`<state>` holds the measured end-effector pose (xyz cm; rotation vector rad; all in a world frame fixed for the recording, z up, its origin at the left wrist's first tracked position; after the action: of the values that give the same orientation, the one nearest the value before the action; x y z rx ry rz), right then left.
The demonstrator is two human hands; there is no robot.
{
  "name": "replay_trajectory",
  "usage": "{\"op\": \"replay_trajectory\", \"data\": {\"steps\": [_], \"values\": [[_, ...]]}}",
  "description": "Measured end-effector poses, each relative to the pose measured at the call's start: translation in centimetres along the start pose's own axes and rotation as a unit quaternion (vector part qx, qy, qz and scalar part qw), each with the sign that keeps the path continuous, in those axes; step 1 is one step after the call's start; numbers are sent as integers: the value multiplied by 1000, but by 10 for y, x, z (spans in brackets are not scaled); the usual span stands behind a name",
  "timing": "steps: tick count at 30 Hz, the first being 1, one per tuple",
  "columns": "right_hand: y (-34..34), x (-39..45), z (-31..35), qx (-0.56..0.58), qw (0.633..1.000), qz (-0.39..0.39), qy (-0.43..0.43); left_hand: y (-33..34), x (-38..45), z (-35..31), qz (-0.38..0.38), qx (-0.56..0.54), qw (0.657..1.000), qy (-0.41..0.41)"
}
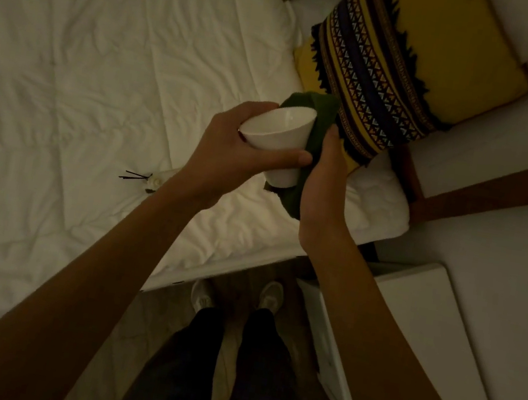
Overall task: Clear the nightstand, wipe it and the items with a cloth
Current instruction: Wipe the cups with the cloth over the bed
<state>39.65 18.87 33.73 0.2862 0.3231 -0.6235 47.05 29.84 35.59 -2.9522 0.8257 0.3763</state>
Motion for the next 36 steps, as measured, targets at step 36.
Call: {"op": "replay_trajectory", "data": {"steps": [36], "values": [[19,-50,130,-301,813,-98,-488,7,-8,-128,98,-62,993,8]]}}
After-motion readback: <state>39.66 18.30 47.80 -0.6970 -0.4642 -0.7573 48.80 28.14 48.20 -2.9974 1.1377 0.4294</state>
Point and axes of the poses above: each hand's wrist, its own x-axis towards the middle knuckle, its own y-axis out of the palm, z = x × y, the point moved 4 cm from there along x, towards the middle knuckle, and after that the axes turned 4 degrees about -x, right-handed, at the moved point
